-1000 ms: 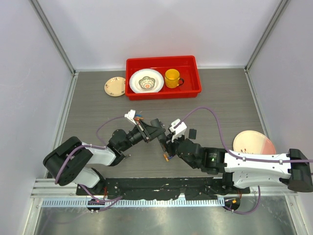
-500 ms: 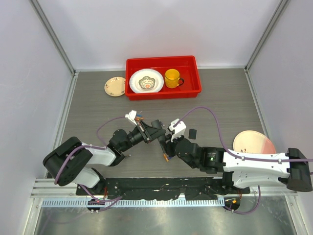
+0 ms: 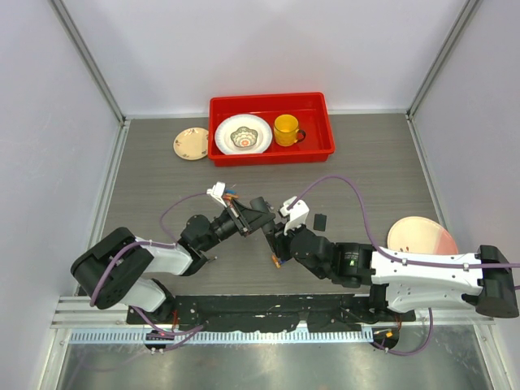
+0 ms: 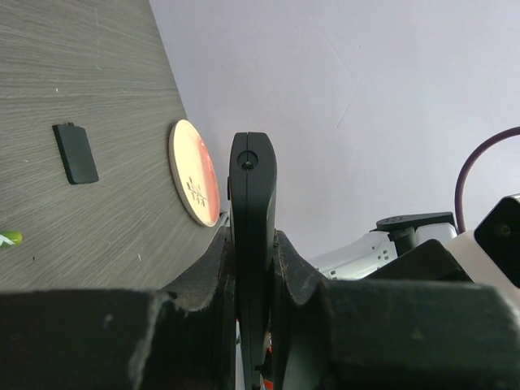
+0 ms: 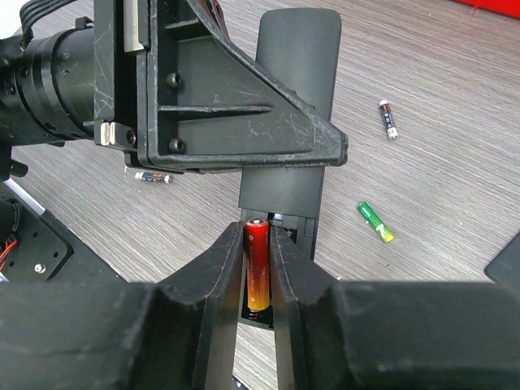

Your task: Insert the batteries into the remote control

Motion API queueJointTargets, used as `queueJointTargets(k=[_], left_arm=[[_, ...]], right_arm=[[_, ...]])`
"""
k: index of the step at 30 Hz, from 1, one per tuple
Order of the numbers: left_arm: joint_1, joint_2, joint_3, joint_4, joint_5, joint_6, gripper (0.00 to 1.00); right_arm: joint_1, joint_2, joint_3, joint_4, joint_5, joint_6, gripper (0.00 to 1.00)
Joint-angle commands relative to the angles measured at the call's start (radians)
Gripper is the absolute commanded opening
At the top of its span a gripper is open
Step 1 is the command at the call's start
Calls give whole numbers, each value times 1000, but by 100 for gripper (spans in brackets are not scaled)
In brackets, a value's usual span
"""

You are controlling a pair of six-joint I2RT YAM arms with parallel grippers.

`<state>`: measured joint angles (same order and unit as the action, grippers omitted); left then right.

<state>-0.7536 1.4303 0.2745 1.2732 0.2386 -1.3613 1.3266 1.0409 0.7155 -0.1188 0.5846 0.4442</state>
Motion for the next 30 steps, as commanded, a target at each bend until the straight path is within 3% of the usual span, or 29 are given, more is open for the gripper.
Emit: queueJointTargets(k=[1, 22, 27, 30], left_arm=[[-4, -21, 17, 273, -15, -2, 0], [-4, -13, 17, 273, -13, 7, 0], [-4, -11, 17, 275, -18, 10, 0], [-4, -22, 20, 273, -22, 16, 0]], right_arm=[[6, -18, 50, -5, 18, 22, 26], [6, -31, 134, -50, 20, 30, 45], [6, -97, 144, -77, 32, 47, 49], [5, -146, 134, -102, 67, 88, 61]])
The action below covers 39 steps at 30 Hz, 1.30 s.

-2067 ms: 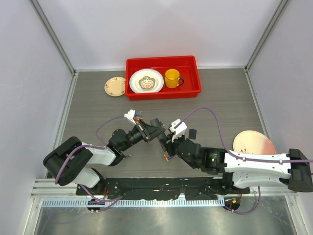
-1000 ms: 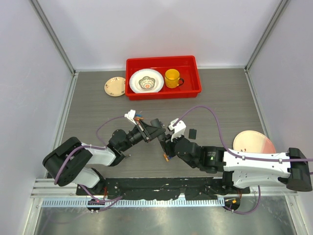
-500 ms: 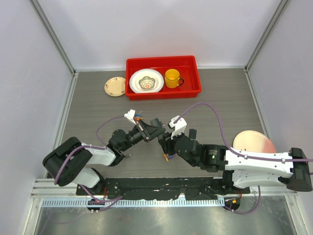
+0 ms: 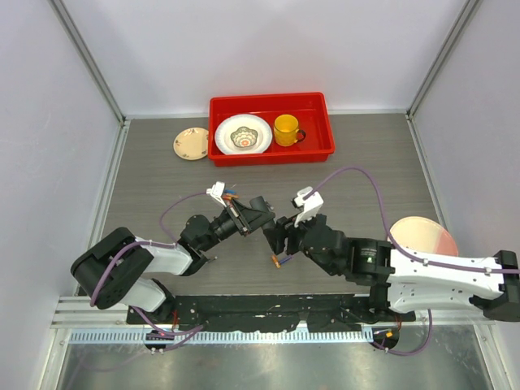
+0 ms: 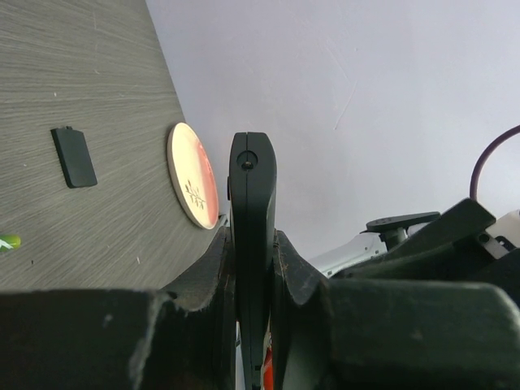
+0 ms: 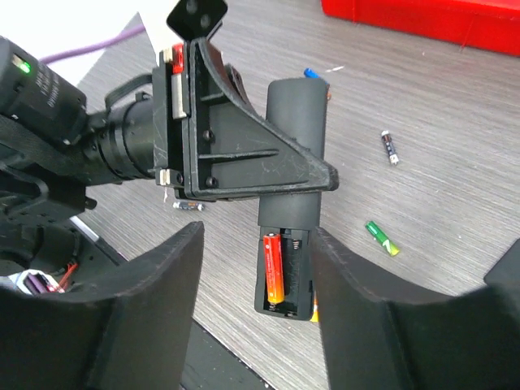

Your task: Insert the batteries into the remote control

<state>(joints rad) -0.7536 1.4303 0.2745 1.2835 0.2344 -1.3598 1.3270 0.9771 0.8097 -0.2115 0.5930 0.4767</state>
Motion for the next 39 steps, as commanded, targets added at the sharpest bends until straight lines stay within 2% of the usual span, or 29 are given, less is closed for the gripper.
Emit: queueJointTargets(k=[1, 5, 7, 9, 12, 19, 26, 39], left_arm=[[-4, -30, 22, 263, -20, 16, 0], [-4, -56, 23, 264, -18, 24, 0], [-4, -64, 25, 264, -17, 28, 0], [-3, -77, 25, 264, -17, 34, 0], [-3, -96, 28, 263, -15, 41, 0], [-3, -105, 35, 263, -15, 44, 0], [-3, -103, 42, 263, -18, 48, 0], [-1, -103, 38, 264, -17, 48, 0]], right_arm=[[3, -93, 39, -23, 74, 77, 67], [-55, -130, 28, -65, 19, 174, 75], [-133, -138, 13, -63, -120, 220, 77], [-188, -143, -7, -58, -259, 249, 77], [-271, -164, -52, -19, -378, 284, 77], [-356, -173, -99, 55, -548, 333, 76], [-380, -160, -173, 168, -630, 413, 76], [-423, -138, -230, 270, -654, 491, 76]])
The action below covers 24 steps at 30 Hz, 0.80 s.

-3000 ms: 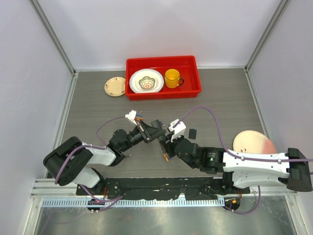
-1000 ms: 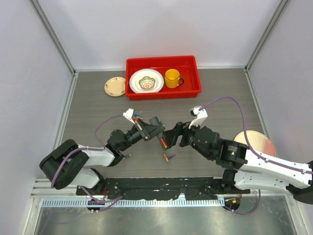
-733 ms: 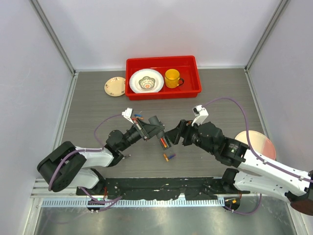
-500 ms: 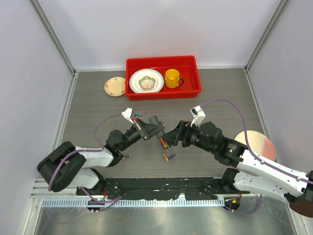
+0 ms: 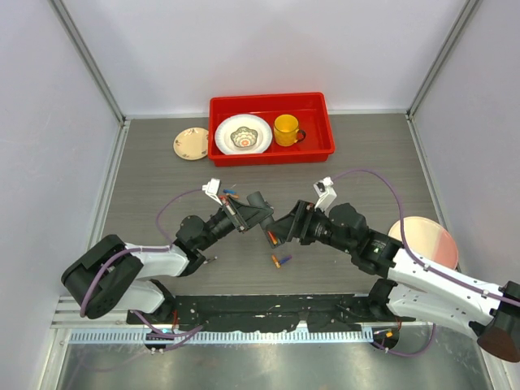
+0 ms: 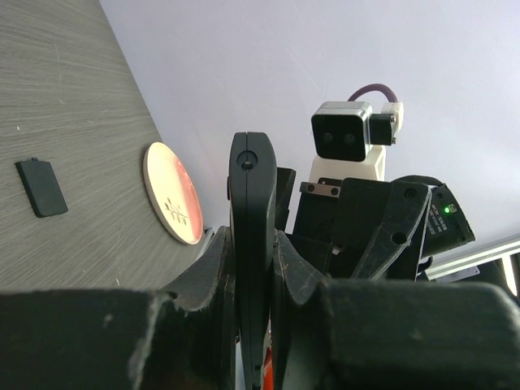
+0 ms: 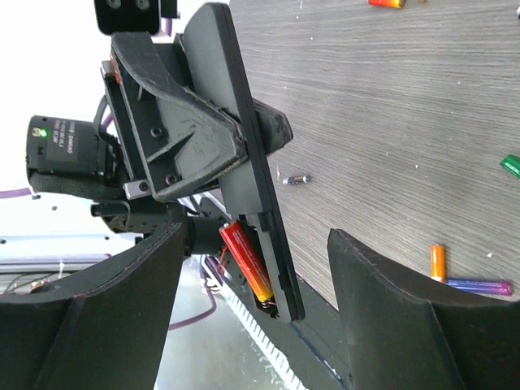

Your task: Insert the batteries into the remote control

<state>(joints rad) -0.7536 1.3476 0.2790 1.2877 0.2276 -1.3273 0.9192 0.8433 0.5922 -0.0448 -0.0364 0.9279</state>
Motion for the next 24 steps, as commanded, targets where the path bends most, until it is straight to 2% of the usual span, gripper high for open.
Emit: queueJointTargets(k=[1, 24], left_arm=[[-3, -21, 34, 259, -10, 16, 0], [-3, -25, 31, 260, -17, 16, 0]], right_arm=[[-23, -4, -15, 109, -28, 49, 77], [-54, 28, -68, 168, -91, 83, 65]])
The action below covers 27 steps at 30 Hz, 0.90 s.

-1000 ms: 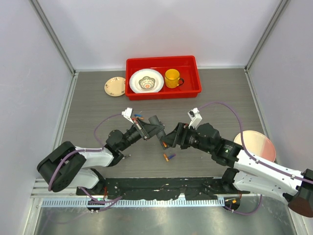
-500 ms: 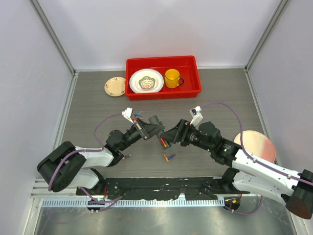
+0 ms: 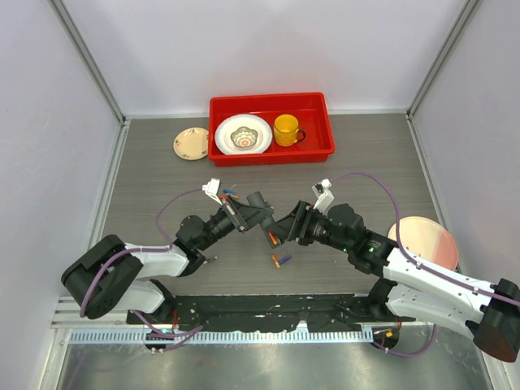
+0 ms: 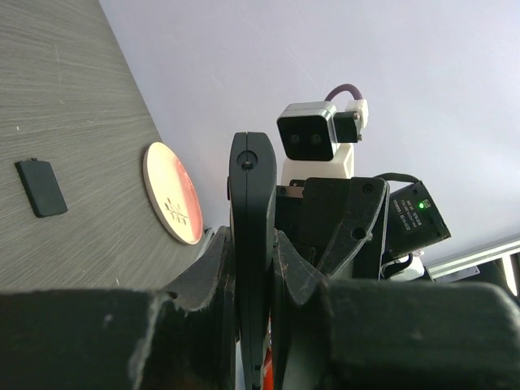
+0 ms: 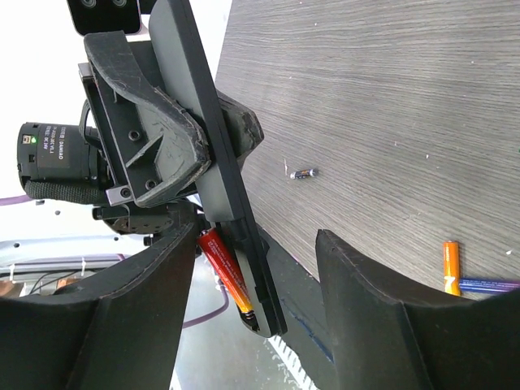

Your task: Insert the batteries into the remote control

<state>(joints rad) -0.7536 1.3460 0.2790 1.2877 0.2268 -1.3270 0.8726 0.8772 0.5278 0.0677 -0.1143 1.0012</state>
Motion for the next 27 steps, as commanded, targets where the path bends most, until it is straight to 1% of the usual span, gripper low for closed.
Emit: queueJointTargets(k=[1, 13, 19, 27], left_arm=[[-1, -24, 31, 259, -18, 17, 0], [-3, -28, 29, 260, -23, 17, 0], [-1, -28, 34, 259, -24, 17, 0], [-3, -22, 32, 260, -18, 18, 0]], right_arm=[[-6, -6, -6, 57, -13, 8, 65], [-14, -6, -26, 75, -22, 19, 60], [-14, -1, -34, 86, -28, 22, 60], [-14, -6, -9, 75, -31, 14, 67]])
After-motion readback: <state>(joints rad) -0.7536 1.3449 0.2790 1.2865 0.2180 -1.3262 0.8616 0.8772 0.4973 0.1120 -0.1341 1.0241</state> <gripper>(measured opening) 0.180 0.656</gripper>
